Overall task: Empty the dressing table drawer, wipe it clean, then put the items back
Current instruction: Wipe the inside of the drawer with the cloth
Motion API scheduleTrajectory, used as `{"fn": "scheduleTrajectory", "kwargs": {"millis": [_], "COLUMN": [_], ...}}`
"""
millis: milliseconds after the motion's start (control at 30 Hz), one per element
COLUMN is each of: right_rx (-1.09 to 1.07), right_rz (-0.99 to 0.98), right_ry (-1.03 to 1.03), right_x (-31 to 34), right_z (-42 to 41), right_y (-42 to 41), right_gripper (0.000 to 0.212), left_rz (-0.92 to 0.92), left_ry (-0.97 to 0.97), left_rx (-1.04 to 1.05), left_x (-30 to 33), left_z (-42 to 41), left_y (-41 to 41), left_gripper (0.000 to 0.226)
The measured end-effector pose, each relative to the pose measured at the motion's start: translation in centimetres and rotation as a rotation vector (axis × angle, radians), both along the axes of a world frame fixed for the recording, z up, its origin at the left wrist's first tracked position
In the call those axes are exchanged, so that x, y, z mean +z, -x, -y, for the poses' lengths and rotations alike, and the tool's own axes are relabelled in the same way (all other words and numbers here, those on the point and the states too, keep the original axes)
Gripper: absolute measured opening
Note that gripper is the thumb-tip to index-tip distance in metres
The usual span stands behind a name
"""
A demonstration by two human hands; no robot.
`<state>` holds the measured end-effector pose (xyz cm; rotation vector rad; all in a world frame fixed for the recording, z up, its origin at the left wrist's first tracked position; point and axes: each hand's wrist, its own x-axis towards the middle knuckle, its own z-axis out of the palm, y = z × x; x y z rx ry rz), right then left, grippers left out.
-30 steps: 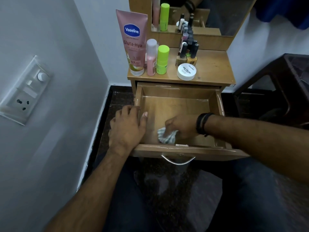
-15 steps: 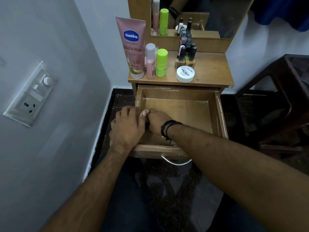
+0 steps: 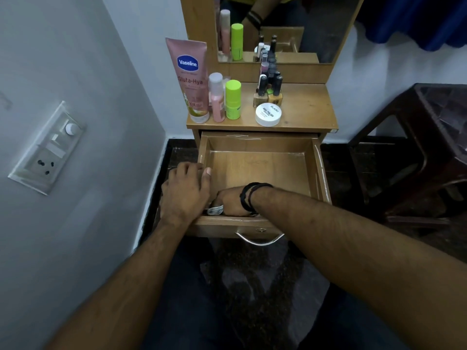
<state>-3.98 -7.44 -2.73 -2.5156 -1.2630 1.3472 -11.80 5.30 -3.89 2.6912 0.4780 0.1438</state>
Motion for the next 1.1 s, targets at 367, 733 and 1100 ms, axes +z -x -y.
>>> {"fn": "scheduleTrajectory", "kwargs": {"millis": [367, 733, 1100], "right_rx": [0.154, 0.121, -0.144], "right_rz": [0.175, 0.613, 0.861], "right_ry": [0.432, 0.850, 0.597], "right_x": [2.7, -0.8, 1.1], "right_z": [6.4, 8.7, 8.3], "right_y": [-2.4, -2.2, -5.7], "right_gripper": [0.035, 0.053, 0.037], "left_rz": [-0.022, -0.021, 0.008], "left_ry": [0.006, 0.004, -0.017], "left_rx": [0.002, 0.001, -0.013], "left_x": [0.1, -0.1, -0.1], "left_z": [0.0, -0.2, -0.2], "left_y": [-0.1, -0.1, 0.2], "left_gripper": [0.052, 0.053, 0.057]}}
